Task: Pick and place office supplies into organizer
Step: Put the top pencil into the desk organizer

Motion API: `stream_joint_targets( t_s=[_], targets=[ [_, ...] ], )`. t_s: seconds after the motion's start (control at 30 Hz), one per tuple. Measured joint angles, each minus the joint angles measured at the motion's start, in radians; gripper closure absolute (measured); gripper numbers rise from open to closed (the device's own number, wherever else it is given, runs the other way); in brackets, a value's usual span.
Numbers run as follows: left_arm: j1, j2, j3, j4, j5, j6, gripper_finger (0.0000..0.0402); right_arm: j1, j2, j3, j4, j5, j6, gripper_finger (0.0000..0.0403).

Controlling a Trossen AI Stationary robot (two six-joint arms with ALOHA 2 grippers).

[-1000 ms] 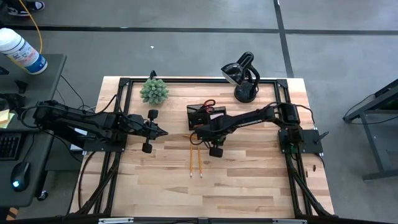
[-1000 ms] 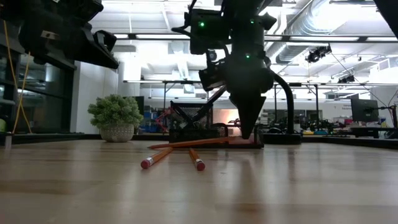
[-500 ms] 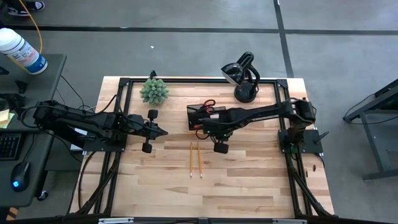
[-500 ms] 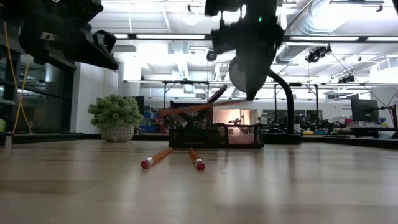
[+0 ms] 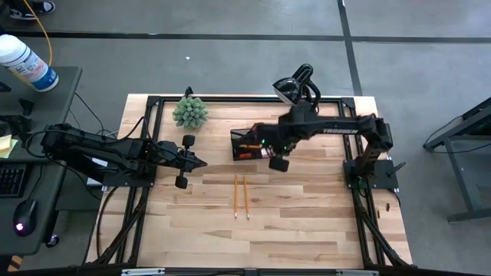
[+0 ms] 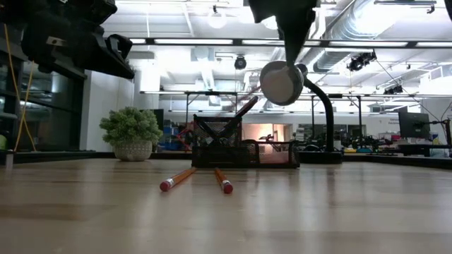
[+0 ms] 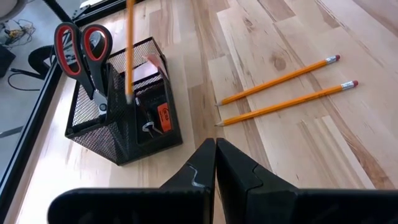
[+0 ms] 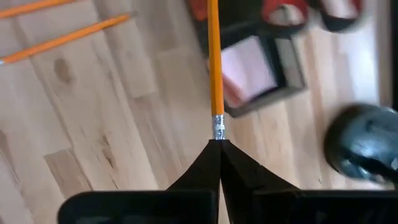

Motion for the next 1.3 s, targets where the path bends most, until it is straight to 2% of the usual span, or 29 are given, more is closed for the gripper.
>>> stream_joint_targets(
  t_s=[0.13,0.43,1.0,1.3],
  targets=[
    [0.0,0.0,0.0,0.0,0.0,0.0,0.0399,-0.064,0.0,0.06,-0.09,-0.023,0.018,0.04],
    [0.0,0.0,0.0,0.0,0.0,0.0,0.0399,-0.129,0.001,0.156,-0.106,-0.033,-0.026,0.0401],
    [0.0,0.0,0.0,0.0,0.0,0.0,0.0399,-0.114,0.002,0.17,-0.106,-0.083,-0.126,0.0402],
    [0.0,0.0,0.0,0.0,0.0,0.0,0.0399,-0.124,0.002,0.17,-0.072,-0.105,-0.057,0.0402]
  ],
)
